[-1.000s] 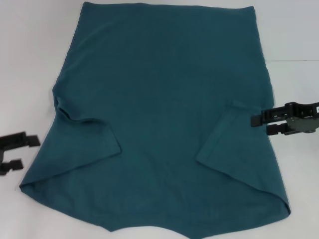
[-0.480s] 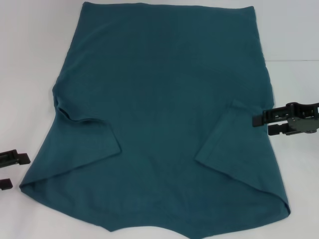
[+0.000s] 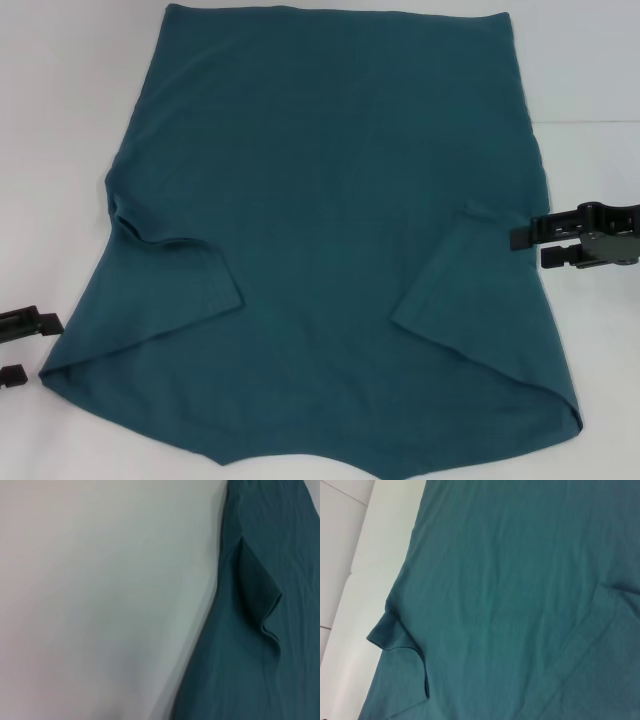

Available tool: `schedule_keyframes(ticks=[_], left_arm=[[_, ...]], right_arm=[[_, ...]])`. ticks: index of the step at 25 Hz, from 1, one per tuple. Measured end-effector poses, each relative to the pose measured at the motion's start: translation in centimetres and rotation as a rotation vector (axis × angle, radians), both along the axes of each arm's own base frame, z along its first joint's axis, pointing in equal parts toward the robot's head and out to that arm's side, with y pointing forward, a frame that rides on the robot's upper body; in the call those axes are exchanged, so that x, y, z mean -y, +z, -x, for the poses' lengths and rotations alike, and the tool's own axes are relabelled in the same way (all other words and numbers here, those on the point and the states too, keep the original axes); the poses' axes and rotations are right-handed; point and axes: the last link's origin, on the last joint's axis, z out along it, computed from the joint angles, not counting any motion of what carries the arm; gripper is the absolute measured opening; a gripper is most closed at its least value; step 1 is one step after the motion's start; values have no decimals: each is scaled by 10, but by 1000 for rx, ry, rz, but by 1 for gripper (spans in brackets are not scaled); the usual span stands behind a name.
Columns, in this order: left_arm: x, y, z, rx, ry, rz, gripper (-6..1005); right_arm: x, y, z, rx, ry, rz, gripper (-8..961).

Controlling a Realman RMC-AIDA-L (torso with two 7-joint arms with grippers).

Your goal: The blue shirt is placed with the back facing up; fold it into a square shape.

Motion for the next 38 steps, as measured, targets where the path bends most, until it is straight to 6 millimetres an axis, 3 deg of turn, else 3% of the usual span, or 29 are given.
schedule_keyframes(ticks=[23,38], left_arm=[[-6,-17,1,-8,0,34,961],[-20,-26,-5,-12,-8,42,961]], right_arm=[[2,1,-6,4,-9,-11,762],[5,2,-10,-1,-21,-21,764]])
